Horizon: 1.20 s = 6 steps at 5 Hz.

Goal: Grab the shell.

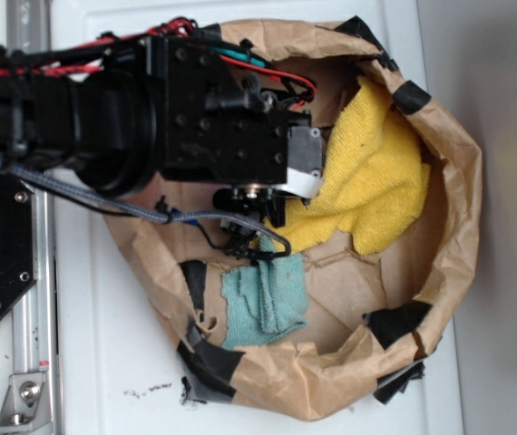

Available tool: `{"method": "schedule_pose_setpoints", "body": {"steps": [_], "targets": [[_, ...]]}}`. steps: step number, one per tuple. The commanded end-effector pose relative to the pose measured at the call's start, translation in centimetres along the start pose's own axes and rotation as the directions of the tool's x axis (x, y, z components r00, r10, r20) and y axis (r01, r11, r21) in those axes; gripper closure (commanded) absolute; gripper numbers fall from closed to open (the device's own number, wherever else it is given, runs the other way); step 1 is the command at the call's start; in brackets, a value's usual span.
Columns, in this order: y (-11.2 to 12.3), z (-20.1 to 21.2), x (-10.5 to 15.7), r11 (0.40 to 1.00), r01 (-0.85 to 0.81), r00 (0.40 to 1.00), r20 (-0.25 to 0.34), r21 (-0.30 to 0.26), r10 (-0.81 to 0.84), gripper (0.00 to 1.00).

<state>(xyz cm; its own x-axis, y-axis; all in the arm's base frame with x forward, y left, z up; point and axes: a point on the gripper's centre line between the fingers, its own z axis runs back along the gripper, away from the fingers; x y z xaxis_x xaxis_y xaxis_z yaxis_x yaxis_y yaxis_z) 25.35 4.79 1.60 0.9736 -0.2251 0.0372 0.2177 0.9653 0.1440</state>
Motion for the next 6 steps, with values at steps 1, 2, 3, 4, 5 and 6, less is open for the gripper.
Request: {"method": "schedule_pose_setpoints", "body": {"steps": [1,2,3,4,5,6], "targets": [[0.2,4.8,0.3,0.994,-0.11,0.993,0.041,0.017,0.109,1.0],[-0.9,10.1,0.1,0.983,-0.182,0.979,0.093,-0.004,0.182,1.0],[-1.4,15.4,1.0,0.971,-0.215,0.965,0.131,-0.106,0.228,1.0],[-1.8,18.7,3.3,0.949,-0.274,0.95,0.108,-0.156,0.292,1.0],[-1.7,17.3,4.9,0.914,-0.361,0.93,-0.003,-0.187,0.367,1.0],[-0.6,15.0,4.4,0.843,-0.516,0.856,-0.129,-0.152,0.501,1.0]]}}
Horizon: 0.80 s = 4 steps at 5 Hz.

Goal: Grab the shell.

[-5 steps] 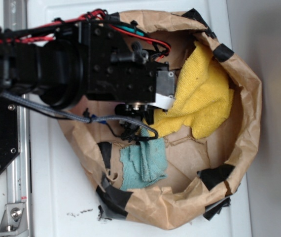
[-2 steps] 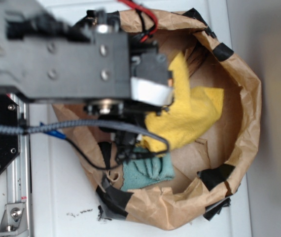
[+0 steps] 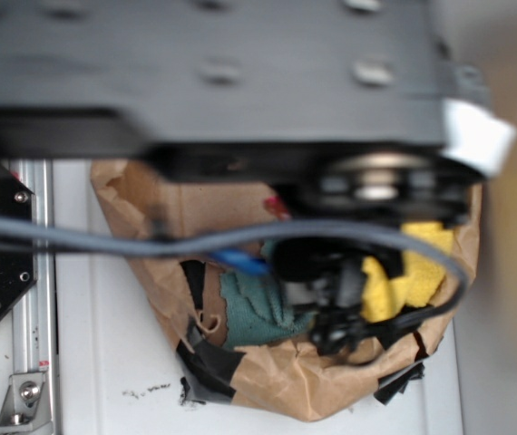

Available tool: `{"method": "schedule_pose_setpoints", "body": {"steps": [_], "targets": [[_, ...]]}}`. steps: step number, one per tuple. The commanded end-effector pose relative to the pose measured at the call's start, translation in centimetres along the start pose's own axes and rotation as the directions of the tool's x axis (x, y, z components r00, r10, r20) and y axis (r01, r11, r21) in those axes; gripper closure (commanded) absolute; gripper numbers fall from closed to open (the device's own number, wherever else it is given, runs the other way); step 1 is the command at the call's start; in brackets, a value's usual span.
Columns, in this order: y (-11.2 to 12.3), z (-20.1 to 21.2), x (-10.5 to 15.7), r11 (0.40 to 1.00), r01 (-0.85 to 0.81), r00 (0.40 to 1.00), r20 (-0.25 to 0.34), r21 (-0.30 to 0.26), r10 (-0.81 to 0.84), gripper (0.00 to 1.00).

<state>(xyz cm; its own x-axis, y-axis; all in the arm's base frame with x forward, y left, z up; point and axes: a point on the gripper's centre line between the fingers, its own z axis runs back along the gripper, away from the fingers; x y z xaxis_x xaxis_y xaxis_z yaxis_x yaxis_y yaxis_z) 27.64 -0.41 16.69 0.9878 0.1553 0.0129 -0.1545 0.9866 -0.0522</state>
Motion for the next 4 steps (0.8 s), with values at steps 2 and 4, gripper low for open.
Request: {"method": "schedule_pose_setpoints", "body": {"steps": [2,4], "targets": [[2.3,-0.4,-1.7,0.928,-0.372,0.908,-0.195,0.038,0.372,1.0],[2.7,1.6,-2.1,0.923,-0.385,0.919,-0.089,0.004,0.383,1.0]]}}
